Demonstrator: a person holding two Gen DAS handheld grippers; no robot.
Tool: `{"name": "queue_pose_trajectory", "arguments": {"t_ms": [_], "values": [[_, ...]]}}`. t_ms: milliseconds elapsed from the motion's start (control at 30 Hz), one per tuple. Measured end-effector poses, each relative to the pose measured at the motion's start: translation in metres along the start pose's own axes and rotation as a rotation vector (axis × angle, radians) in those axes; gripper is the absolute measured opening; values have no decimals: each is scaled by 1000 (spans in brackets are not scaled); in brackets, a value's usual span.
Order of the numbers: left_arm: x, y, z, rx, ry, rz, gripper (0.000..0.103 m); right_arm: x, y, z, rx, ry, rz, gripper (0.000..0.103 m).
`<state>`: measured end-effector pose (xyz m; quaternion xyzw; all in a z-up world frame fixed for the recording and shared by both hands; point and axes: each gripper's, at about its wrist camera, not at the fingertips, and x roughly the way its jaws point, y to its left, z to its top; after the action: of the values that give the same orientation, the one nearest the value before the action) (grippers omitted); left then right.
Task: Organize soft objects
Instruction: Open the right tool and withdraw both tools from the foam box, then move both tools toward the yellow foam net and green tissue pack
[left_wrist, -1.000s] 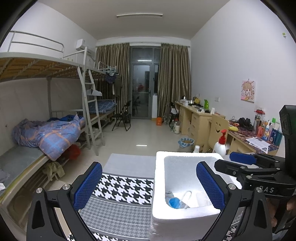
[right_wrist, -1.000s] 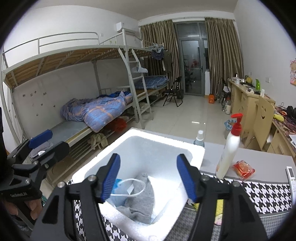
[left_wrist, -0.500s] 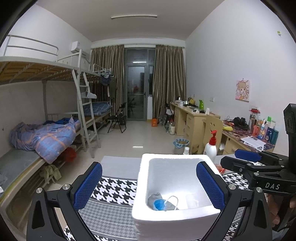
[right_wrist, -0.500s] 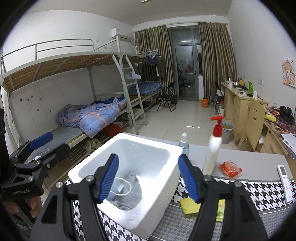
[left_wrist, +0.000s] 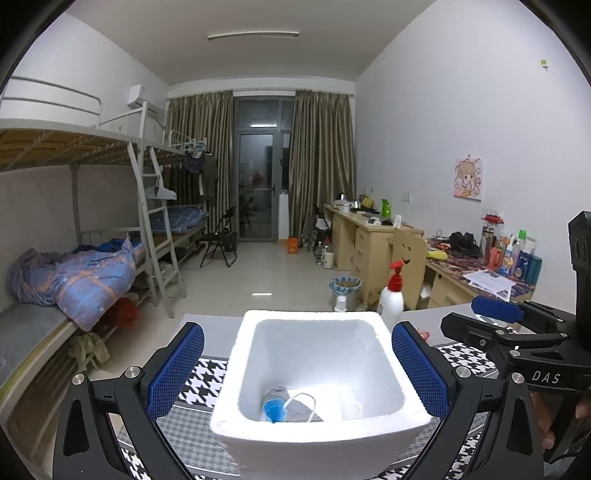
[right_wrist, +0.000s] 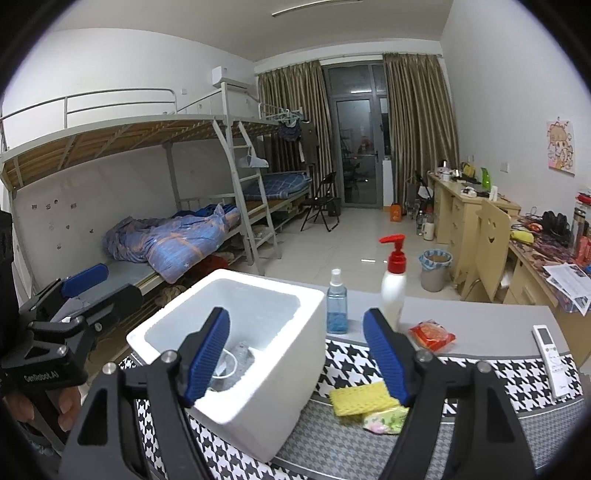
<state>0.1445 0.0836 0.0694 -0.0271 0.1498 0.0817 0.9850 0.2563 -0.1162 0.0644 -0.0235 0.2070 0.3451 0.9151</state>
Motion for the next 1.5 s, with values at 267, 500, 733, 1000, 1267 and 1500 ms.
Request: {"name": "queue_pose_trajectory", "arguments": {"t_ms": [267,500,733,1000,1267,1500], "values": [[0,-13,1,5,2,-14,102,-15,-13,-6,-12,-34,-52,88],[-2,-30,3,19,-1,-29,102,-24,-23,-7,-3,-45,-68,89],[-2,-43,5,26,-2,-43,102,-37,-32,-11,-1,-58,-82,89],[-2,-63,5,50,0,-63,102,-49,-47,-17,13,-61,-101,89],[1,-83,6,58,5,-72,102,-62,-58,-21,6,-61,-113,89],[6,-100,5,51,12,-78,102,-64,-77,-24,13,-43,-117,89]]}}
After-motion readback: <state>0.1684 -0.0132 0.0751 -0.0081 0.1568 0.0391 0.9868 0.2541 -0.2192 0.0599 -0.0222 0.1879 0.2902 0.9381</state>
